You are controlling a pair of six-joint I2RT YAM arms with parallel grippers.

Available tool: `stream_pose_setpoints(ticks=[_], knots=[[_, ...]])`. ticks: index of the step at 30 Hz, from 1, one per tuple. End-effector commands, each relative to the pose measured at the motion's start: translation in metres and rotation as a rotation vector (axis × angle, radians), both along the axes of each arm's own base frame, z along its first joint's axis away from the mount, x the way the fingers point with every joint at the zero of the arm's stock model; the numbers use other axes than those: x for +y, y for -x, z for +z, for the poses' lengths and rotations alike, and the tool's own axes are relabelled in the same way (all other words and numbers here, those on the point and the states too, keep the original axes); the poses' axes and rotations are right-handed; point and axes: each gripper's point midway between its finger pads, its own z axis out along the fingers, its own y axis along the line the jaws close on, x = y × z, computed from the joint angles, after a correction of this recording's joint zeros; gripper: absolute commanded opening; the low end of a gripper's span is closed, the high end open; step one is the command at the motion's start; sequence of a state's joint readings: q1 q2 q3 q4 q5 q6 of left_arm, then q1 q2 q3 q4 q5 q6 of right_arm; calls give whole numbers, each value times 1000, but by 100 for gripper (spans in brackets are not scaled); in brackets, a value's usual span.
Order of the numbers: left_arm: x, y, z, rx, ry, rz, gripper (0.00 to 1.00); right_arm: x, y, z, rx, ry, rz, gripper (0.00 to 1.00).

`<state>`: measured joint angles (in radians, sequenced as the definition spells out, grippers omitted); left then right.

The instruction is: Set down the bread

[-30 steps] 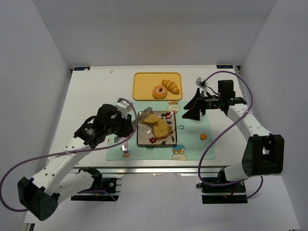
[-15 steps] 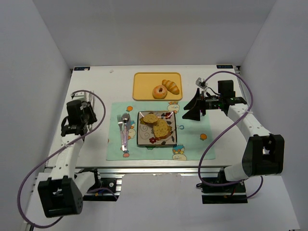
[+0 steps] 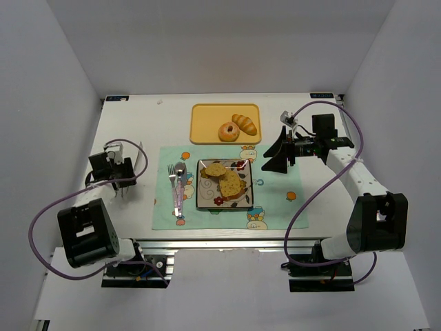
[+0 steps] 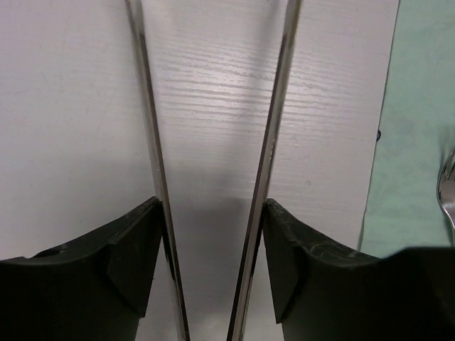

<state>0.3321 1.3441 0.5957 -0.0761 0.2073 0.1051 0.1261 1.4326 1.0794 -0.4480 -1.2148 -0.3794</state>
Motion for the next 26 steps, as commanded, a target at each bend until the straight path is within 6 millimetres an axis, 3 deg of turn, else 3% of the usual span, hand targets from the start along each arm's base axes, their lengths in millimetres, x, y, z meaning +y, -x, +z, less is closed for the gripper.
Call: stream_pose_setpoints(ticks=[1, 5, 8, 14, 17, 18, 20, 21, 22, 26], knots=[[0, -16, 13, -62, -14, -55, 68, -1, 1, 15, -52, -11, 8, 89], [3, -12, 6, -39, -10, -23, 73, 0, -2, 17, -51, -8, 7, 89], [3, -8, 4, -30, -12, -8, 83, 0, -6, 18, -53, -3, 10, 89], [7, -4, 18, -53, -33, 25, 88, -1, -8, 16, -53, 16, 22, 89], [17, -11, 52, -144, -52, 100, 96, -4, -20, 12, 39, 61, -78, 89], [18, -12, 63, -170, -51, 121, 98, -10, -40, 9, 16, 113, -185, 89], [16, -16, 96, -256, -15, 158, 98, -19, -55, 4, 117, 143, -349, 89], [12, -17, 108, -288, 2, 150, 98, -27, -68, 5, 86, 165, -432, 89], [1, -17, 127, -349, 44, 125, 98, -36, -75, 5, 81, 169, -473, 90], [-32, -8, 173, -458, 167, 32, 98, -56, -98, 14, 149, 115, -600, 90]])
